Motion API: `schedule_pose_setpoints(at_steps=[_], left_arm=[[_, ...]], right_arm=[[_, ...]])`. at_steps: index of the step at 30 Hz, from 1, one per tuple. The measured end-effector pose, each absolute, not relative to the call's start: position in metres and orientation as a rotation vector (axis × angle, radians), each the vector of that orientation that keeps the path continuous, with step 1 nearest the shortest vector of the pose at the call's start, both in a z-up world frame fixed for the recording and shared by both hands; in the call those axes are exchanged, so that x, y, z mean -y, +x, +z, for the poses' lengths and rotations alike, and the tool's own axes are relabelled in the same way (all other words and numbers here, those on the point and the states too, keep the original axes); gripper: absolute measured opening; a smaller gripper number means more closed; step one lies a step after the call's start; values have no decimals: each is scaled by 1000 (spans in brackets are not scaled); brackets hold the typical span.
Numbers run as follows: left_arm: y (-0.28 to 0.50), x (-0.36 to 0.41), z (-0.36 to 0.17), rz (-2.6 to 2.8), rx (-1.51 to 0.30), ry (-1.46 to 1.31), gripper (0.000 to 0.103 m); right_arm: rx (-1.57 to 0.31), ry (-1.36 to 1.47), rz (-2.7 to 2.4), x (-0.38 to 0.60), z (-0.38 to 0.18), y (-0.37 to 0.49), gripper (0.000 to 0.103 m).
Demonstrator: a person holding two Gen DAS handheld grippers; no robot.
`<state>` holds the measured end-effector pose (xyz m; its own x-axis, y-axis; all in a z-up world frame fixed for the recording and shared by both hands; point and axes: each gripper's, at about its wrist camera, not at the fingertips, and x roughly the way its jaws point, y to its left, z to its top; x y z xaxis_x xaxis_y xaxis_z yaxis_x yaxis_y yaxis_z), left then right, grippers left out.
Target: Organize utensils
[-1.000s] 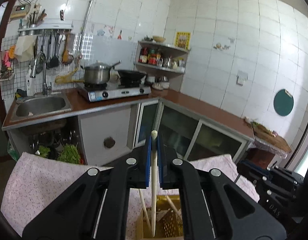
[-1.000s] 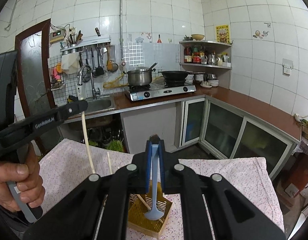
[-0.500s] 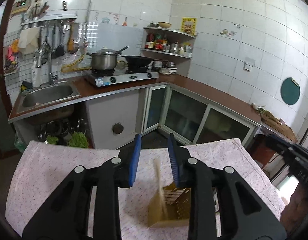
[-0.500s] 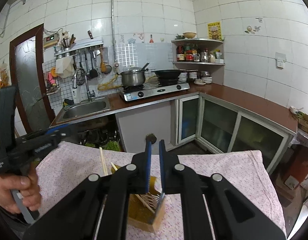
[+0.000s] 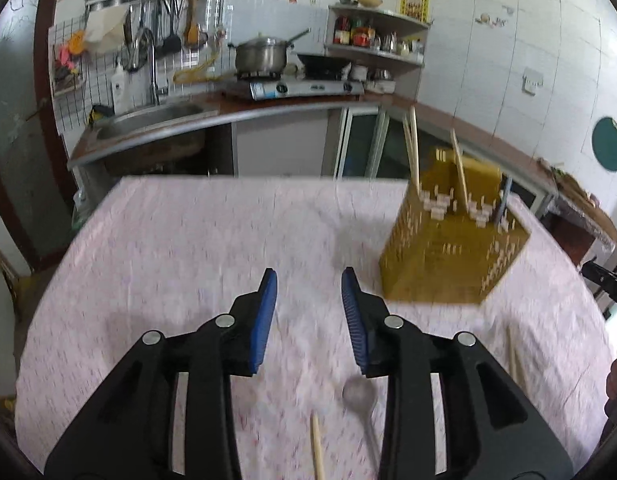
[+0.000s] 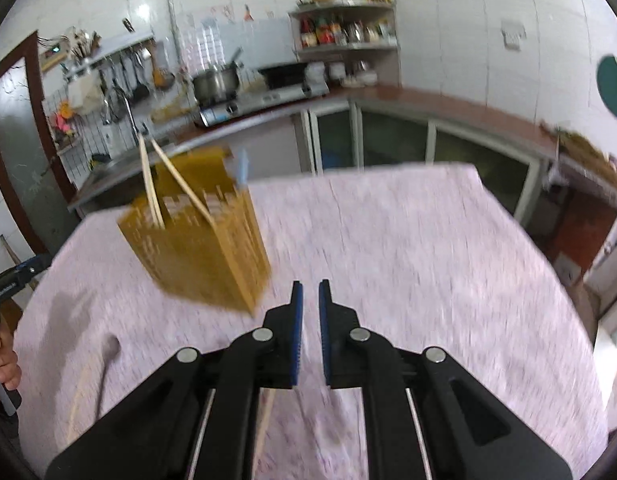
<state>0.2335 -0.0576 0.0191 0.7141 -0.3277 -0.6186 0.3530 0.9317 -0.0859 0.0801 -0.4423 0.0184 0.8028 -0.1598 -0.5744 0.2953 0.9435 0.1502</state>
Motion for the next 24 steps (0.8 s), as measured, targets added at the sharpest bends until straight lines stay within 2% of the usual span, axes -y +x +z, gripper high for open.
schedule_pose_setpoints(at_steps=[7,24], left_arm=[[222,59,-24,-374,-771,37,32],[236,83,-72,-391,-893,62,33]], right_arm=[[-738,258,-218,431,-41,92,9],[-864,232,-171,400,-82,129,9]])
